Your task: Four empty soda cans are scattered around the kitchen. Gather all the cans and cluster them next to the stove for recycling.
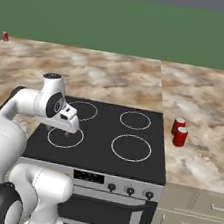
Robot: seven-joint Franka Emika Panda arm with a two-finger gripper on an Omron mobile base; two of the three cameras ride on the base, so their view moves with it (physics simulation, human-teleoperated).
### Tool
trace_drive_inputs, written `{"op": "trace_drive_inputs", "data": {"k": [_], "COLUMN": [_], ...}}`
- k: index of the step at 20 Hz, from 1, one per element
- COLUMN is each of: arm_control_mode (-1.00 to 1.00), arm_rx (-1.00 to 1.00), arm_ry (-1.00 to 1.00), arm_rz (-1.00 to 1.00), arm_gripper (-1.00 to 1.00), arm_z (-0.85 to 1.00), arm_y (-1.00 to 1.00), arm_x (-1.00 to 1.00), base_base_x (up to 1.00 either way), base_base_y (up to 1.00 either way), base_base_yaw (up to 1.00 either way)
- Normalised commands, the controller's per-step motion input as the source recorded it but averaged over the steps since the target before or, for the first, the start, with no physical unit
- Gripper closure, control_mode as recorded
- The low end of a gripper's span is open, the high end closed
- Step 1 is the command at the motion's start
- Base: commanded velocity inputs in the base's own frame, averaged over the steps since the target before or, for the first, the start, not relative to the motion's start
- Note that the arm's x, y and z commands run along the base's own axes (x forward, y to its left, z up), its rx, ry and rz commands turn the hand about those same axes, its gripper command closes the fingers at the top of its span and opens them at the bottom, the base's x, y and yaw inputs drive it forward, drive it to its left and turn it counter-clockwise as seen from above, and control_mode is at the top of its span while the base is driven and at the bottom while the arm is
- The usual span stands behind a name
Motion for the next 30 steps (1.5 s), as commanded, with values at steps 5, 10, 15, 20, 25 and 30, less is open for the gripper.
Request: {"op": "trace_drive_inputs", "data": {"k": [5, 10, 15, 20, 25, 30], "arm_control_mode": [1.0, 1.0, 1.0, 1.0, 1.0, 1.0], "arm_rx": [0.0, 0.0, 0.0, 0.0, 0.0, 0.0], "arm_ry": [0.0, 0.0, 0.0, 0.0, 0.0, 0.0], "arm_rz": [0.0, 0.0, 0.0, 0.0, 0.0, 0.0], "arm_gripper": [-1.0, -1.0, -1.0, -1.0, -1.0, -1.0], "arm_z": [0.0, 0.0, 0.0, 0.0, 0.0, 0.0], "arm_y": [0.0, 0.0, 0.0, 0.0, 0.0, 0.0], "arm_x": [0.0, 0.0, 0.0, 0.0, 0.0, 0.0], "base_base_x": [-0.33, -0.42, -0.39, -0.2, 0.0, 0.07], "base_base_y": [0.83, 0.86, 0.9, 0.83, 0.73, 0.52], "base_base_yaw": [-0.02, -0.01, -0.01, 0.0, 0.01, 0.08]}}
